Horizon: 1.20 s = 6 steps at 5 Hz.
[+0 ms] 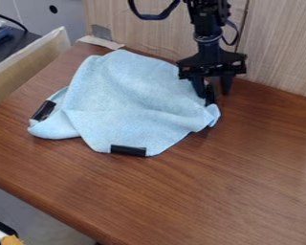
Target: Unfold the cloth from the bottom to top
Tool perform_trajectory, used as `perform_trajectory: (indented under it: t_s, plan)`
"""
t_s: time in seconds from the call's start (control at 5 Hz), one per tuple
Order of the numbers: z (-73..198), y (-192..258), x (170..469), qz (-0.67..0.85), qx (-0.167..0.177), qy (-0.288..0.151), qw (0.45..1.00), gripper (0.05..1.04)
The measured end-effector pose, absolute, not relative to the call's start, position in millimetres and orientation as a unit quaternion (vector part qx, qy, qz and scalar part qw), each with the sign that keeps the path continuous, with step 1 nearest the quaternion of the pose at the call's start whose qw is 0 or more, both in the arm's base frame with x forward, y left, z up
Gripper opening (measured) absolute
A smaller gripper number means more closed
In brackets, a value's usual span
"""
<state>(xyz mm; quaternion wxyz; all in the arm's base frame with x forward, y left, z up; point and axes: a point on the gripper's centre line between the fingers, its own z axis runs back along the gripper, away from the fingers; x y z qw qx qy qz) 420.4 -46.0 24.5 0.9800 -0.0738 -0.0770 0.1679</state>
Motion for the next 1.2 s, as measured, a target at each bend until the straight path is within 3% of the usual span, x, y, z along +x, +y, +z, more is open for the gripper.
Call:
perform_trajectory:
  t_s: [0.2, 0.6, 0.8, 1.2]
  plan:
    - [25, -45, 419, 0.166, -0.072, -0.073, 0.981, 0.974]
    - [31, -44, 416, 0.161, -0.074, -0.059, 0.982, 0.999]
    - [59, -44, 420, 0.171, -0.110, -0.080, 0.976, 0.999]
    - [116, -40, 408, 0.149, -0.115, -0.134, 0.973, 0.999]
